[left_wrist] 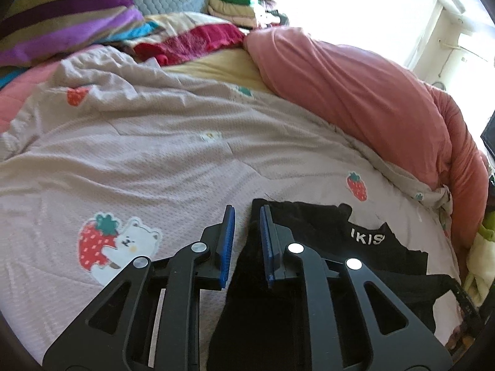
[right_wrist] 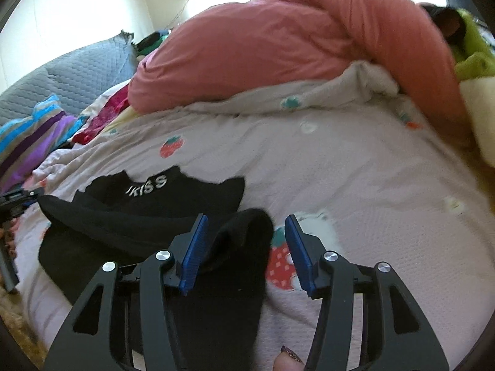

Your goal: Fold small clothes

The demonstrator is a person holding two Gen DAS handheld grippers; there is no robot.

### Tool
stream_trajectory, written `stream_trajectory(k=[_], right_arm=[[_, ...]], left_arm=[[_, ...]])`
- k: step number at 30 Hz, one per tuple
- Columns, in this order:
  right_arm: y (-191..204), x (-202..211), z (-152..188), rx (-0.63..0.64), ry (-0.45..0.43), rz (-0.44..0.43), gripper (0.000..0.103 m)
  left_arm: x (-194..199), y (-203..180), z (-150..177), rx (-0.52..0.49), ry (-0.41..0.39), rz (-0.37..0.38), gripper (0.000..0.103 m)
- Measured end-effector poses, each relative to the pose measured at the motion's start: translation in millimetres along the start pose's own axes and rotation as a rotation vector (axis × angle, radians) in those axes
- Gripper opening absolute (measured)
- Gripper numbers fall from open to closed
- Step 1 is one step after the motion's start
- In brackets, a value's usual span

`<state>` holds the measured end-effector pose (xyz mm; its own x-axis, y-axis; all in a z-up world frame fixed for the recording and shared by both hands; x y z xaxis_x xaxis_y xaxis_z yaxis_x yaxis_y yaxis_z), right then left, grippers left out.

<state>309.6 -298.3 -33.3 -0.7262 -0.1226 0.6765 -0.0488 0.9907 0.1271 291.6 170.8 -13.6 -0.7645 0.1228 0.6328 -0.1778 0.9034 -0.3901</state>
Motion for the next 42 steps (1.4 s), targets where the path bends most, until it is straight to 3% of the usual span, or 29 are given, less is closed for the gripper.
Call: stream_trajectory(k=[3, 7, 8, 9, 11, 13, 17, 24, 27, 35, 42], right_arm=[[-2.5, 13.2, -2.0, 0.014, -0.043, 0.007, 0.051], [2.0, 29.9, 2.7, 0.055, -0.080, -0.003, 0.050], [6.3, 33.3, 6.3, 0.078, -0.080, -0.009, 0.046], [11.7, 35.5, 10.4, 0.103, -0.074, -0.022, 0.043], [23.5, 37.9, 19.1, 0.150, -0.058, -0.047, 0.027], [36.7, 36.4, 29.1, 0.189, -0.032, -0.073, 0.022], [64.3, 30.2, 46.8, 0.246, 0.014, -0.120, 0.020], [82.7, -6.4, 65.5, 0.301, 0.138, -0.053, 0.020], [79.2, -26.8, 59.4, 0.266, 0.181, -0.055, 0.014], [76.4, -53.7, 12.9, 0.216, 0.133, -0.051, 0.012], [56.2, -62.8, -23.7, 0.122, 0.086, -0.022, 0.013]], left_arm=[[16.3, -2.9, 4.0, -0.026, -0.041, -0.002, 0.017], [31.7, -8.9, 23.0, -0.093, -0.054, -0.016, 0.017], [32.8, -10.5, 29.2, -0.113, -0.046, -0.024, 0.017], [31.7, -12.9, 37.9, -0.139, -0.024, -0.027, 0.017], [26.0, -17.8, 55.1, -0.192, 0.023, -0.038, 0.017], [19.9, -22.7, 67.7, -0.231, 0.056, -0.042, 0.010], [3.5, -36.1, 85.2, -0.293, 0.102, -0.046, 0.010], [-30.6, -55.7, 93.9, -0.429, 0.171, -0.091, 0.010], [-40.4, -56.9, 84.6, -0.419, 0.180, -0.085, 0.010], [-65.7, -59.2, 52.4, -0.361, 0.204, -0.078, 0.010], [-68.4, -33.7, 27.1, -0.241, 0.176, -0.097, 0.010]])
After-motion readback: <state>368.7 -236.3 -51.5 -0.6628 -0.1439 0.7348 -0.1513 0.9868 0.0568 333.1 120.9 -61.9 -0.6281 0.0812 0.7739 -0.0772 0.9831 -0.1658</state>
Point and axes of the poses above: each gripper's, at about its wrist camera, not at the fingertips, and x roughly against the way its jaws point, y to its left, z to its underside, the point moved 6 cm from there along -x, roughly the way its jaws point, and after that the axes turned 8 degrees about z, right-handed, at the moved point
